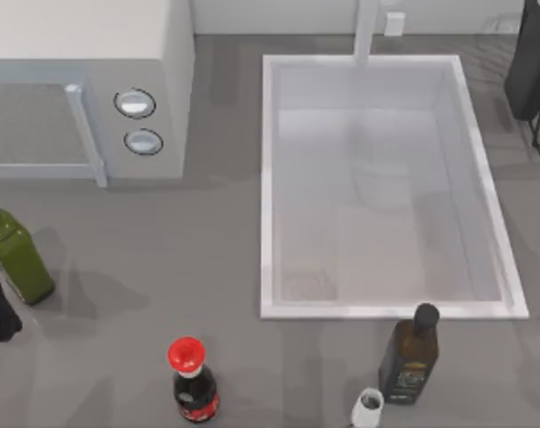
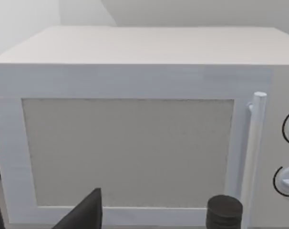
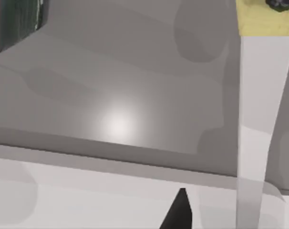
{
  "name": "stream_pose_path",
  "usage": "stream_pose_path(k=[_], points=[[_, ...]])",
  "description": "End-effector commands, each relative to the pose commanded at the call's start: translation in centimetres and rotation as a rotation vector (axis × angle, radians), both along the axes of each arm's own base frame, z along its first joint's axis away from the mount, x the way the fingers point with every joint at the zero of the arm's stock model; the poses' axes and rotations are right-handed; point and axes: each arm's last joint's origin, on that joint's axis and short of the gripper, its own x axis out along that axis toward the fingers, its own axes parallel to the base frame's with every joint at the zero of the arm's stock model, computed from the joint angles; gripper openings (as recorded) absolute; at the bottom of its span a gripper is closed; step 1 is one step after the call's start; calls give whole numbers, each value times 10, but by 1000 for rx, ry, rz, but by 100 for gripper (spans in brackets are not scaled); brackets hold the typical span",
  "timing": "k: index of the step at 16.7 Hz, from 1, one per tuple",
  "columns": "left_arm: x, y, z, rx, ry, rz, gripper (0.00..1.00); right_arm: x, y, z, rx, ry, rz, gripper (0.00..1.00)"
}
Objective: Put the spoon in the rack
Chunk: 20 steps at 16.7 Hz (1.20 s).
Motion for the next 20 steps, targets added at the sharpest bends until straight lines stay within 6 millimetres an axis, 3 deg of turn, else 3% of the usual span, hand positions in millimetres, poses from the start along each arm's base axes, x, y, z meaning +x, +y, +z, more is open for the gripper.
stream_pose_path(k=[6,10,15,17,20], points=[[0,0,0,0,0,0,100,8,-7,-1,70,-47,-40,0],[0,0,0,0,0,0,100,28,-29,6,273,-252,-118,0],[0,0,0,0,0,0,100,52,-98,34,453,-795,-206,0],[0,0,0,0,0,0,100,45,-132,51,428,-1040,-215,0],[0,0,0,0,0,0,100,20,-169,76,311,-1335,-195,0]])
